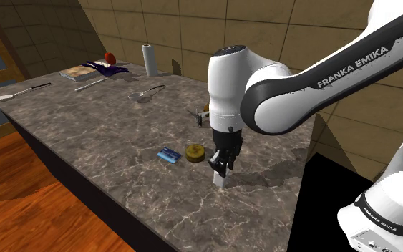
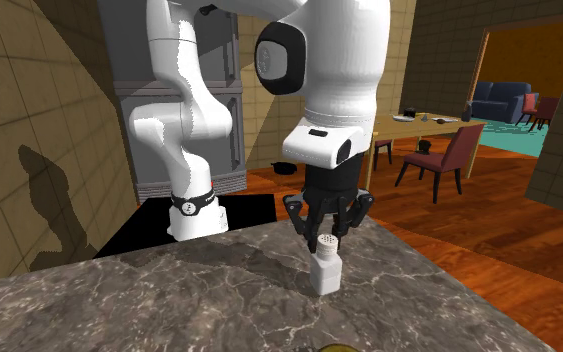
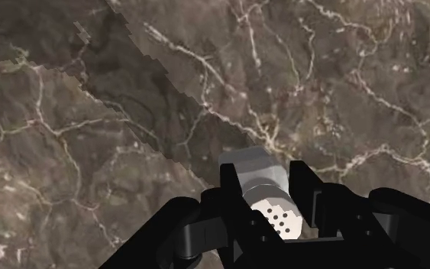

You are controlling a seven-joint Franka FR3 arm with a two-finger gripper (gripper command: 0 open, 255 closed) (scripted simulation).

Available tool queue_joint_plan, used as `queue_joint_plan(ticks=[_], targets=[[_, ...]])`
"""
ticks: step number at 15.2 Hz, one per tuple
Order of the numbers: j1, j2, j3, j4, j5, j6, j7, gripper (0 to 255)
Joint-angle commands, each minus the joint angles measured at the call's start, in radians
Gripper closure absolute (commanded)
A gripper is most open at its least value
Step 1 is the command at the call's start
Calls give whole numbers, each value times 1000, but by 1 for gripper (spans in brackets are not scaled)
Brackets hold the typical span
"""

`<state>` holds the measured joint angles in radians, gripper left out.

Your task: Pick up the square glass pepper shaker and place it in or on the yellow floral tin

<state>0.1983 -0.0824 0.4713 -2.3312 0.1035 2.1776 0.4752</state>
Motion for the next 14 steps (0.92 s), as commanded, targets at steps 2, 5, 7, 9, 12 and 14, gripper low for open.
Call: queue_joint_plan(ticks=[2,5,7,9,12,14], targets=[[0,-17,-2,13,7,-28,-5,255],[0,-40,-6,33,15,-70,-10,255],[0,-54,-8,48,20,-98,-14,255],[0,-67,-11,64,24,-126,-16,255],[0,-85,-15,89,29,-168,-20,255],[0,-96,-18,106,31,-196,-22,255]])
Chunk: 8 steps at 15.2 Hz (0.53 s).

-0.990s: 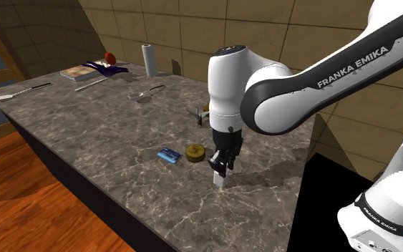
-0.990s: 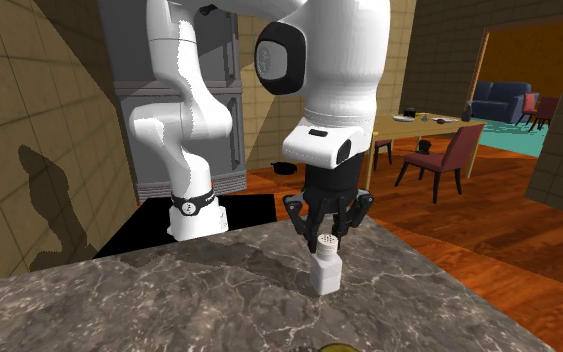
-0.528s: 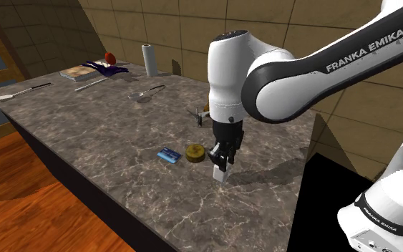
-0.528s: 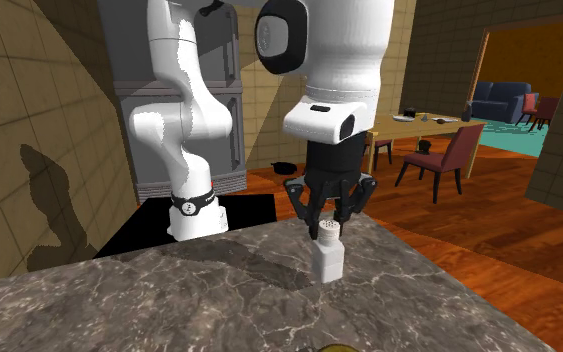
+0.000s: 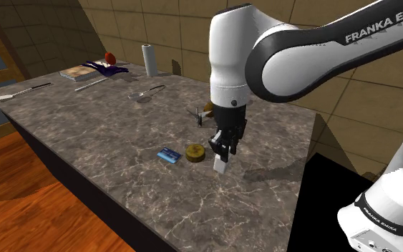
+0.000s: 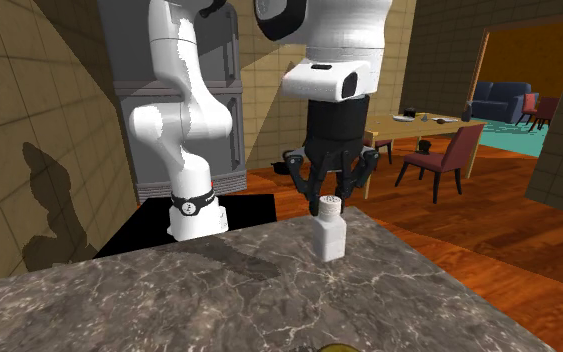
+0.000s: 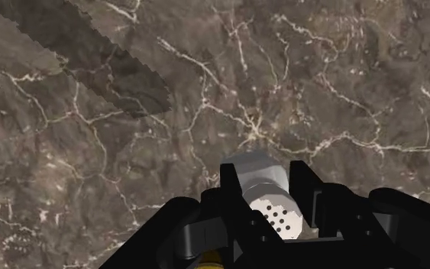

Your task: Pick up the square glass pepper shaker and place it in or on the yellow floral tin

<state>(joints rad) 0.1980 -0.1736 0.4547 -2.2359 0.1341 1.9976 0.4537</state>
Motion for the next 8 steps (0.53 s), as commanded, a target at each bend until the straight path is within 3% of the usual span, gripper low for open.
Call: queue_joint_plan(ticks=[1,8], targets=[[0,-10,-3,20,2,-30,-1,255],[-2,-37,-12,90,7,-126,-4,255]])
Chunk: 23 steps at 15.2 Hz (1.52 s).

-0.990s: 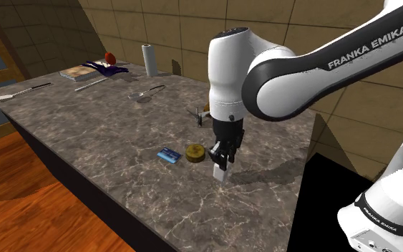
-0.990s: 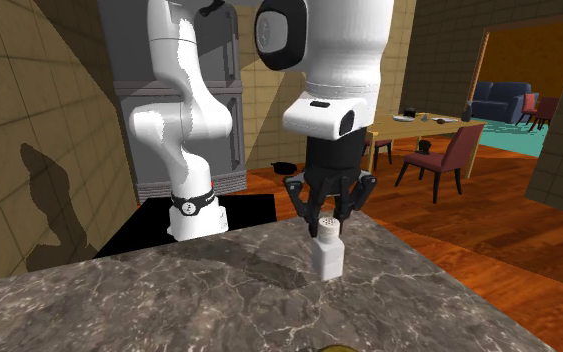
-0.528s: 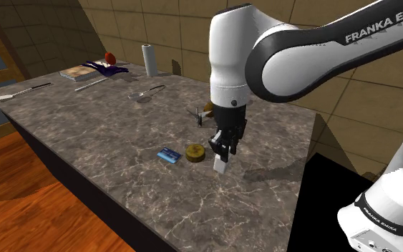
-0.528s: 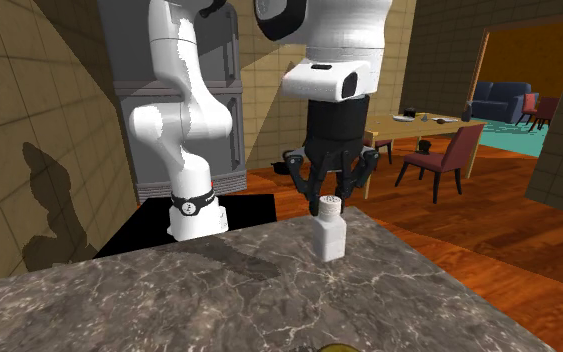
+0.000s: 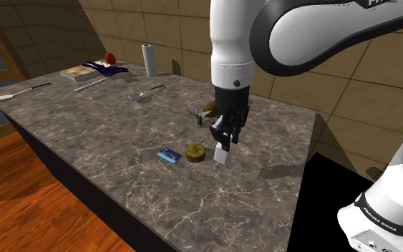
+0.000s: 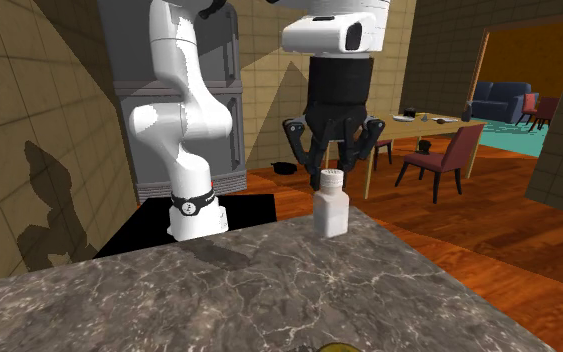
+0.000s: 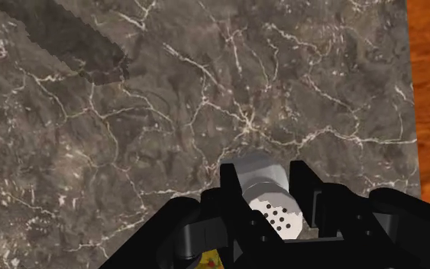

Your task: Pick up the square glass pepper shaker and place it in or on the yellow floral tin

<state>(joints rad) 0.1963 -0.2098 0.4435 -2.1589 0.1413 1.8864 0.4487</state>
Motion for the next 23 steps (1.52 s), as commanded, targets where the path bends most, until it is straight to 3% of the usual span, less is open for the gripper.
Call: queue_joint_plan(ticks=[1,8,12,13,23], targets=[[-1,-4,-2,24,0,-28,1,255],[-46,178,-30,254,-88,-93,-30,255],[-61,311,-46,438,-144,-155,-46,255],[-64,377,-53,533,-169,-189,-53,255],[-64,389,-57,413,-174,-58,-52,255]])
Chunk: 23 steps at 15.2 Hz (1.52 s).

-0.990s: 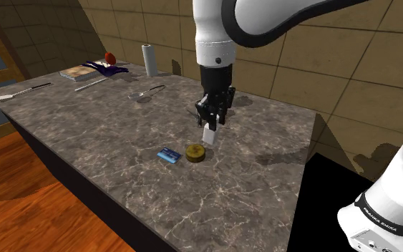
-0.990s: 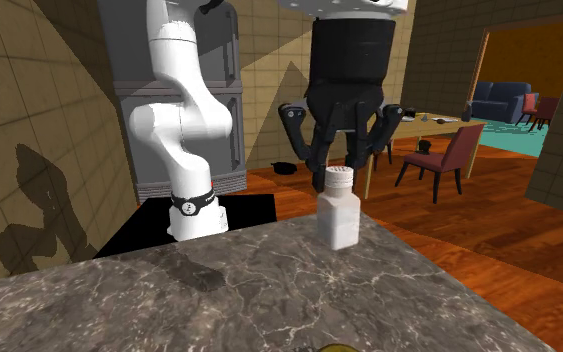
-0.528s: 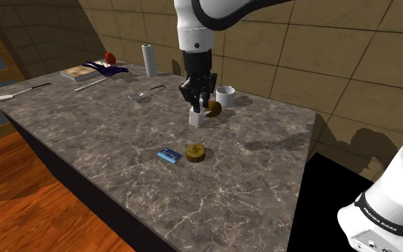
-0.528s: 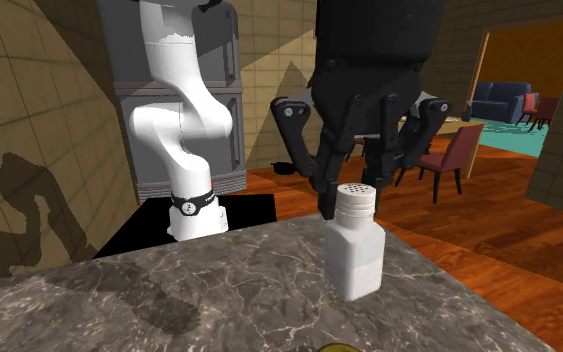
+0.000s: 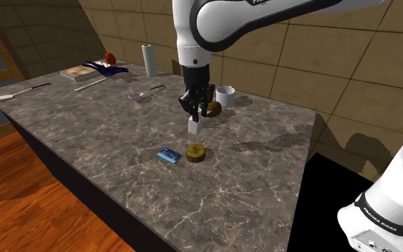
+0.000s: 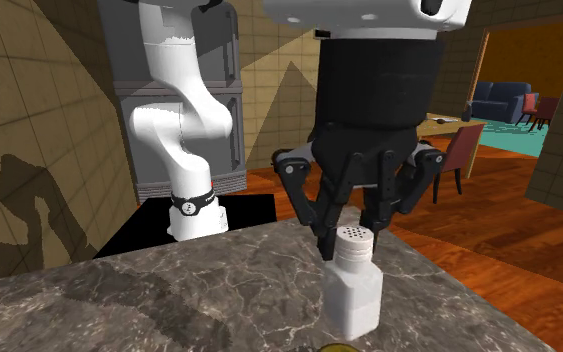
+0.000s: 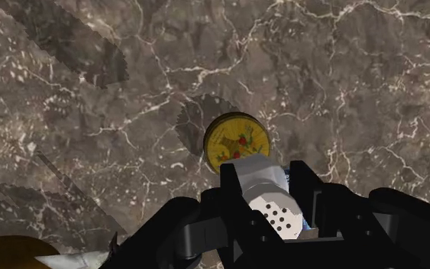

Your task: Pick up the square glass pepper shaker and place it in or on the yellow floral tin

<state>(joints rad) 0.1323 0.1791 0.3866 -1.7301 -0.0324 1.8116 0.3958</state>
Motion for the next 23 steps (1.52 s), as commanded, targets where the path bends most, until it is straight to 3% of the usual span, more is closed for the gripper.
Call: queue_joint_plan(ticks=[1,10,18,19,23], targets=[[0,2,0,-26,-1,29,1,255],[2,34,-3,-109,-15,141,7,255],[2,35,-4,-110,-15,143,7,255],[2,35,-4,-110,-15,143,7,0],[2,35,-4,-110,-15,143,7,0]])
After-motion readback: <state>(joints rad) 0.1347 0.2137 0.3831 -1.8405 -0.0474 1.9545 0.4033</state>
